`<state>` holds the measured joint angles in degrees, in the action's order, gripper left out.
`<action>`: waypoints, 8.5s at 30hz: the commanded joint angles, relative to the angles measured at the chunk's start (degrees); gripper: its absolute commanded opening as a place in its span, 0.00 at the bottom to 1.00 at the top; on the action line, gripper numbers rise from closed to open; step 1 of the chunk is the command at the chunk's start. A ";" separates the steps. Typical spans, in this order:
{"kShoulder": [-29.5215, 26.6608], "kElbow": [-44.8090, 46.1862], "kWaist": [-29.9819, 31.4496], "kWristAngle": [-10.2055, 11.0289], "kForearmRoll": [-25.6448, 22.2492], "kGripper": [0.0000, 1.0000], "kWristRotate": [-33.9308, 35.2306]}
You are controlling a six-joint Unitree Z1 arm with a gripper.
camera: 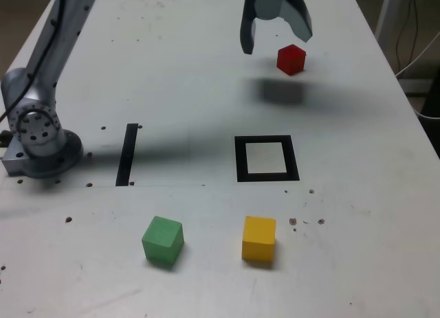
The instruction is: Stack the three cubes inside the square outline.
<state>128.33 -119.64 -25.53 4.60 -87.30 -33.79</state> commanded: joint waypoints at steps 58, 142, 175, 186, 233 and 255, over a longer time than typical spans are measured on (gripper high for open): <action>14.61 -25.97 -5.35 3.63 -4.55 0.99 -37.75; 3.95 -5.76 2.70 4.47 -3.99 0.48 -15.41; -10.32 14.63 21.67 -7.82 -1.28 0.48 21.64; -11.29 19.99 24.08 -11.87 3.16 0.48 25.16; -8.69 34.07 26.61 -9.28 22.57 0.81 26.07; -13.41 34.85 26.98 -7.66 20.37 0.99 27.17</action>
<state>116.12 -84.80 1.06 -3.49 -66.08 -7.09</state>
